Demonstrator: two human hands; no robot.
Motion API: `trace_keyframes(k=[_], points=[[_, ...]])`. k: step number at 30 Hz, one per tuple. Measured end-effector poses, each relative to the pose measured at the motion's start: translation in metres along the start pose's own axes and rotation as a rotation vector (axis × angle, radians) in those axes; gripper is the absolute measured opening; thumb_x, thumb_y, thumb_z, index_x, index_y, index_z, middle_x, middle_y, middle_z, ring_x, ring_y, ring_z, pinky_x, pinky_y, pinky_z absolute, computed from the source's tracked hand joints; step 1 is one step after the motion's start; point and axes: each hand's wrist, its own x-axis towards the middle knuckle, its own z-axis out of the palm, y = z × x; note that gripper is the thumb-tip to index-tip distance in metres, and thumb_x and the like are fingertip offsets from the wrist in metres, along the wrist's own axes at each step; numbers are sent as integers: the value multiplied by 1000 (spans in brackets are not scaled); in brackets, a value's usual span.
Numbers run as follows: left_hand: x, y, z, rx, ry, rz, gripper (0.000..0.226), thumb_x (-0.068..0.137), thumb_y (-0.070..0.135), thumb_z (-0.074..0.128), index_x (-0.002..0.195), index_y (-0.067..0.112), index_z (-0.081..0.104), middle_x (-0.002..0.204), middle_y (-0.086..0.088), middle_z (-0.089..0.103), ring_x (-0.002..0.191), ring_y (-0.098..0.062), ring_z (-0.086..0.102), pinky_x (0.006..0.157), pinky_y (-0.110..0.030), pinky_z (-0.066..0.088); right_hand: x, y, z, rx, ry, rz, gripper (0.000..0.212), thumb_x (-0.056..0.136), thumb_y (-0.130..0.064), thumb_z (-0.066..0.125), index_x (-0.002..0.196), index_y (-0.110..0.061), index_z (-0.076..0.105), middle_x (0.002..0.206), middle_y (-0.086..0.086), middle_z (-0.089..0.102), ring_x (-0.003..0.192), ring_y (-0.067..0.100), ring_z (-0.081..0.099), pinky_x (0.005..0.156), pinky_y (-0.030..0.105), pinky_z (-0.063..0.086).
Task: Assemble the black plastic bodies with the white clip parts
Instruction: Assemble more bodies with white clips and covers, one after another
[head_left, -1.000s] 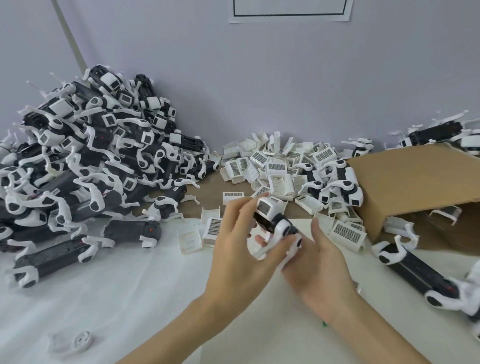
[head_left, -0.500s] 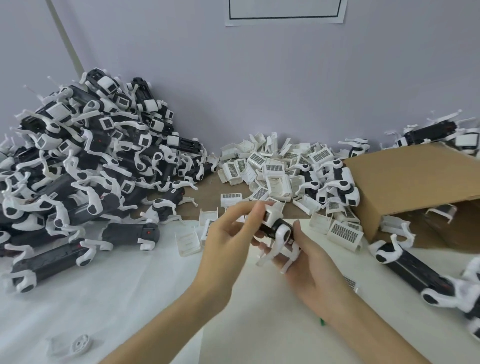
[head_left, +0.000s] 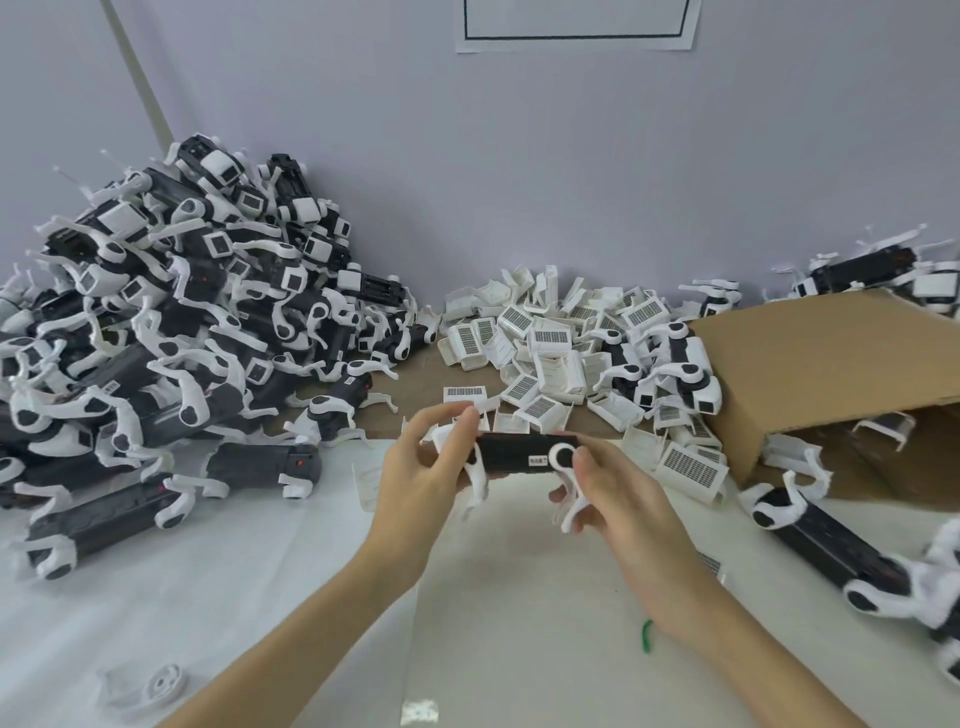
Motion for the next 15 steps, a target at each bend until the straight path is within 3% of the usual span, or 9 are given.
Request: trace_keyframes(k=[3, 5, 7, 11, 13, 15], points=[[6, -6, -2, -19, -44, -73, 54, 79, 62, 73, 122, 30, 68, 99, -7, 82, 87, -32, 81, 76, -27, 61, 0, 9, 5, -100, 53, 7, 26, 104, -39, 56, 124, -29, 70, 98, 9, 75, 93, 39, 69, 81, 45, 56], [8, -7, -1, -5, -65, -105, 63, 73, 70, 75, 122, 33, 66, 94, 6, 80, 88, -18, 80, 81, -26, 61, 0, 13, 6, -115, 113, -7, 24, 106, -33, 52, 125, -31, 68, 105, 8, 75, 92, 32, 71, 74, 31, 58], [7, -6, -1, 81, -113, -89, 60, 74, 75, 80, 119, 38, 68, 87, 15, 76, 86, -4, 74, 82, -22, 59, 1, 14, 3, -87, 158, -30, 29, 104, -36, 52, 129, -31, 65, 114, 3, 74, 96, 23, 72, 78, 26, 56], [6, -3, -9, 120, -214, 13, 32, 84, 30, 91, 111, 37, 76, 105, 7, 79, 98, -8, 74, 81, -15, 55, 5, 13, -6, 17, 61, -2, 43, 99, -37, 54, 140, -27, 60, 128, -6, 71, 112, 16, 69, 100, 42, 52], [7, -1, -14, 199, -307, 169, 51, 83, 13, 91, 125, 31, 70, 119, 7, 76, 113, -10, 72, 94, -18, 54, 6, 10, -4, 149, 15, 87, 46, 97, -42, 52, 139, -26, 61, 133, -4, 70, 121, 15, 65, 104, 38, 48], [7, 0, -18, 288, -420, 325, 69, 81, 11, 92, 140, 24, 60, 136, 8, 69, 130, -18, 65, 107, -21, 49, 6, 6, -2, 282, 11, 194, 49, 97, -50, 50, 134, -23, 66, 132, 0, 72, 124, 16, 63, 113, 41, 43]])
